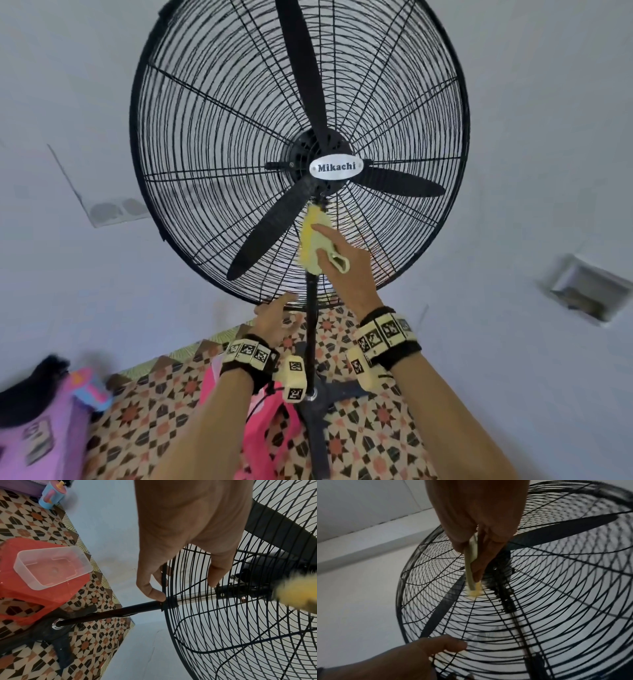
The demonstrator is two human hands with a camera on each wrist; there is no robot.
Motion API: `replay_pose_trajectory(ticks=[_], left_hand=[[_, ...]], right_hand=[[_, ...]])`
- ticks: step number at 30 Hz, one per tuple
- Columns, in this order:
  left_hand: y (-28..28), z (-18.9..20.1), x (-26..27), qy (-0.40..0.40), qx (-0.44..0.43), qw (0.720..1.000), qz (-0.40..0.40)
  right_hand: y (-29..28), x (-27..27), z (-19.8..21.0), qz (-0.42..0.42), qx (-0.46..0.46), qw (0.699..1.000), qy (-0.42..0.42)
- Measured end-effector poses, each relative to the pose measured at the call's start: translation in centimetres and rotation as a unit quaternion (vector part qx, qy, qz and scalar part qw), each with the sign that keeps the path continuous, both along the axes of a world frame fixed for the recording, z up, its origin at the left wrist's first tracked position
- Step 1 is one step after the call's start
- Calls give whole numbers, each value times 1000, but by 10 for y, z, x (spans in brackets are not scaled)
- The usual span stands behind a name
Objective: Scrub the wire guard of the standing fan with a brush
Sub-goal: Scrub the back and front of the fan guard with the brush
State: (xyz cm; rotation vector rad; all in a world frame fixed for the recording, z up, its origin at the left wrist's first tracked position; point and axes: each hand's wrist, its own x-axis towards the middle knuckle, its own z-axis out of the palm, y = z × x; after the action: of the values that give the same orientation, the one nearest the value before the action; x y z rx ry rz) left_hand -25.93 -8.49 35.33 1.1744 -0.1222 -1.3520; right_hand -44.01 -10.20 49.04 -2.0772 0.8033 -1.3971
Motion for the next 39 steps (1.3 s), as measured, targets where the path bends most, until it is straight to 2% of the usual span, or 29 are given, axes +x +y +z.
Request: replay_pose_trajectory(ticks=[3, 5, 7, 10, 12, 16, 18, 23, 25, 30, 33, 35, 36, 37, 39], left_hand=[[0, 5, 3, -10, 4, 1000, -4], [-1, 3, 2, -19, 12, 1000, -10], [-1, 1, 1, -29, 13, 999, -11], [0, -2, 0, -42, 14, 999, -7], [0, -4, 1, -48, 16, 999, -15], [-2, -1, 2, -38, 21, 999, -24], [-1, 5, -3, -53, 25, 998, -20], [3, 1, -4, -49, 6, 998, -32], [6, 4, -4, -53, 8, 998, -25], [2, 9, -8, -40, 13, 999, 10], [7, 22, -14, 14, -20, 1000, -18], [33, 53, -26, -21, -39, 998, -32], [36, 54, -26, -53, -40, 997, -46], [26, 39, -20, -70, -14, 995, -62], [17, 24, -12, -79, 11, 996, -43]], right_hand=[[-6, -5, -5, -92, 51, 993, -50], [-8, -7, -2, -138, 55, 988, -51], [-6, -6, 9, -107, 42, 992, -51], [-2, -1, 23, -14, -19, 999, -36], [-5, 1, 24, 3, -33, 999, -12], [-23, -5, 12, -99, 38, 991, -77], [-22, -6, 11, -122, 51, 986, -97], [-16, 6, 21, -37, -2, 997, -61], [-20, 7, 21, -49, -13, 997, -53], [-34, 2, 18, -141, 50, 981, -122], [-26, 7, 32, -91, 23, 992, -79], [-22, 8, 34, -49, -11, 997, -51], [-23, 6, 33, -60, -11, 996, -59], [-27, 4, 31, -85, 4, 993, -84], [-34, -1, 29, -130, 33, 982, -132]])
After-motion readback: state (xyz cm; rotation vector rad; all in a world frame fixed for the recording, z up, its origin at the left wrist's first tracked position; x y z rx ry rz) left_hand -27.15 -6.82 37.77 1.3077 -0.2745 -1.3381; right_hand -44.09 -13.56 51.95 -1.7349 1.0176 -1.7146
